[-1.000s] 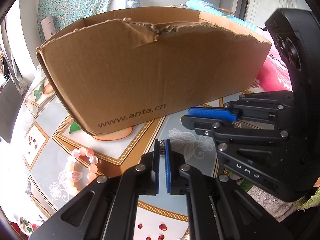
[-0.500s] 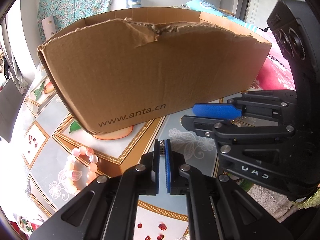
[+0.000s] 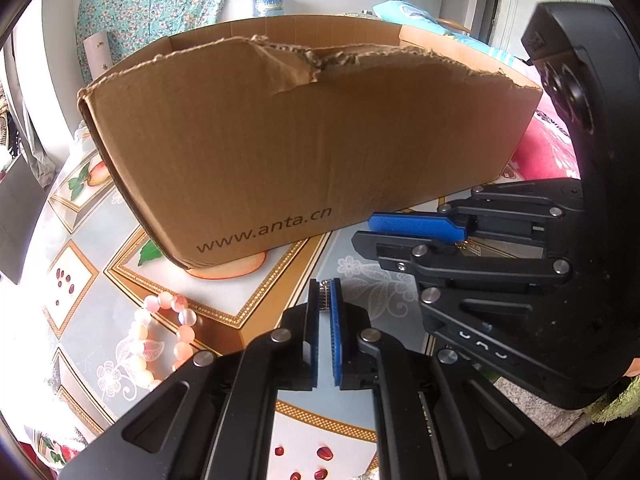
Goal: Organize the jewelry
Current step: 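Lower the right gripper onto the small gold ring and close it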
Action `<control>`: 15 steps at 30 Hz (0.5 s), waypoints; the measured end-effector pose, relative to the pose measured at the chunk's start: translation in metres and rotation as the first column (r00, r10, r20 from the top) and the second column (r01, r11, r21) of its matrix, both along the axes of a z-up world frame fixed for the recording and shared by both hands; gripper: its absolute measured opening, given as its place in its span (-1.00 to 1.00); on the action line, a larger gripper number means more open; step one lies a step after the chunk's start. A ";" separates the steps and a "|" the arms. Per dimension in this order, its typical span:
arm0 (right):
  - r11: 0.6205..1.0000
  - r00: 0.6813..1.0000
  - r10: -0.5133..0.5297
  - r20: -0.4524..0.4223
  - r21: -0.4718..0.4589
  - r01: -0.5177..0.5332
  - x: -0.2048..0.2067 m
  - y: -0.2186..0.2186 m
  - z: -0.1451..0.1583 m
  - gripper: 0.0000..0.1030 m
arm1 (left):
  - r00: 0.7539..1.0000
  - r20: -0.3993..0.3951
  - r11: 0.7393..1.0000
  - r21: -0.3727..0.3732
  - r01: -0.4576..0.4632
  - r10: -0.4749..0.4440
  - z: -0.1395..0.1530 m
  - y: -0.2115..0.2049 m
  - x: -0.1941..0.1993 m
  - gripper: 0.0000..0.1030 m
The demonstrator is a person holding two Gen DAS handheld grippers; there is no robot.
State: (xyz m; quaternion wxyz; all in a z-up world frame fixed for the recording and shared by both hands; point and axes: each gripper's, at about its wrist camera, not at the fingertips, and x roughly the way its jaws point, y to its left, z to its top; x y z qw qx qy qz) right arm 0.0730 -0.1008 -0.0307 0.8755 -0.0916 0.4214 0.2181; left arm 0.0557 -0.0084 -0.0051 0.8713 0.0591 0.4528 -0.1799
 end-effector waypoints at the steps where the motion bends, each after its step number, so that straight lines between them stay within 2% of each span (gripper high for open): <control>1: 1.000 1.000 -0.001 0.001 0.002 0.001 0.000 -0.001 0.001 -0.81 | 1.000 0.000 1.000 0.000 0.001 -0.001 0.000 0.000 0.000 -0.91; 9: 0.999 1.000 -0.002 0.029 0.049 0.000 -0.009 -0.024 0.024 -0.81 | 1.000 -0.002 1.000 -0.005 0.003 -0.003 0.003 0.000 -0.001 -0.91; 15: 0.994 0.999 -0.002 0.049 0.107 -0.004 -0.022 -0.043 0.043 -0.81 | 0.999 0.042 1.000 -0.004 0.023 -0.023 0.019 -0.001 -0.012 -0.92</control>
